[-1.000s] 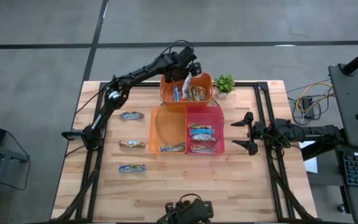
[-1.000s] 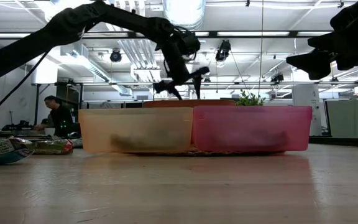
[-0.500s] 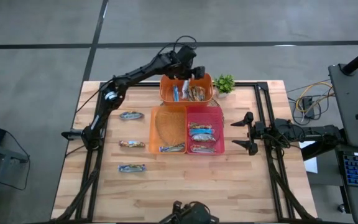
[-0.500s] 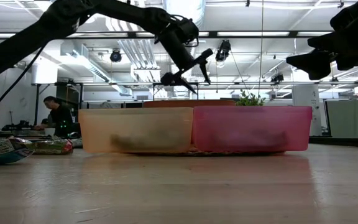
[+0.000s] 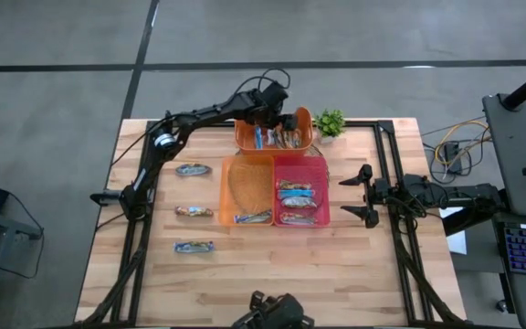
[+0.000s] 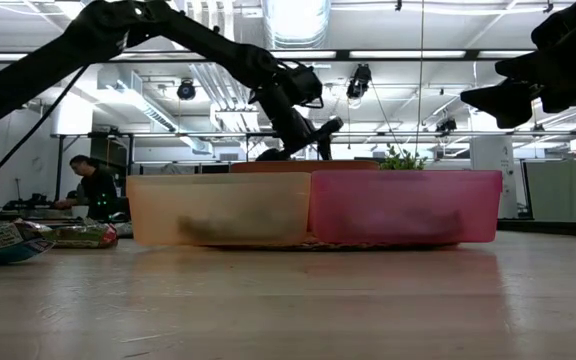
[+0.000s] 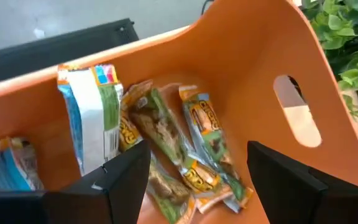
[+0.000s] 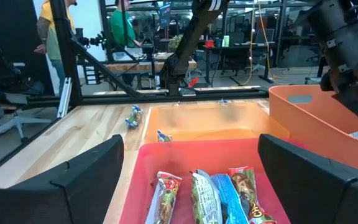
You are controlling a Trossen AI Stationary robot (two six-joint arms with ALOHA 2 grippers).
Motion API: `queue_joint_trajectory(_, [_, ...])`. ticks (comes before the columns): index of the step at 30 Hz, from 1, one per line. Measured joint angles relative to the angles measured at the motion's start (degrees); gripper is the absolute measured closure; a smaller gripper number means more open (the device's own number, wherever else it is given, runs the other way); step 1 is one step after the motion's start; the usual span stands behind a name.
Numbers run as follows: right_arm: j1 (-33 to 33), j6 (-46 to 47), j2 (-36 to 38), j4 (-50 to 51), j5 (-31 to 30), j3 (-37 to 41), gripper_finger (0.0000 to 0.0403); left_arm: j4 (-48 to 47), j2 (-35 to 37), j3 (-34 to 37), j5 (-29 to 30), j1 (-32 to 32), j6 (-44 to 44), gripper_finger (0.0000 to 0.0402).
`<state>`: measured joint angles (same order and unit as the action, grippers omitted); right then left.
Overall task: Pick and place Granola Bars by type
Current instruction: Put the yellow granola bar into the orange bin
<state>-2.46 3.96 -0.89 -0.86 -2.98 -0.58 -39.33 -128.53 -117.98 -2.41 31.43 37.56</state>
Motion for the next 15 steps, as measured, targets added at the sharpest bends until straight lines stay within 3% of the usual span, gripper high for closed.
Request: queue_joint_trajectory(15, [0.0,0.1,0.0,0.0,0.0,0.0,0.0044,4.6,0.0,1.4,6.6,0.6,-5.6,0.0154])
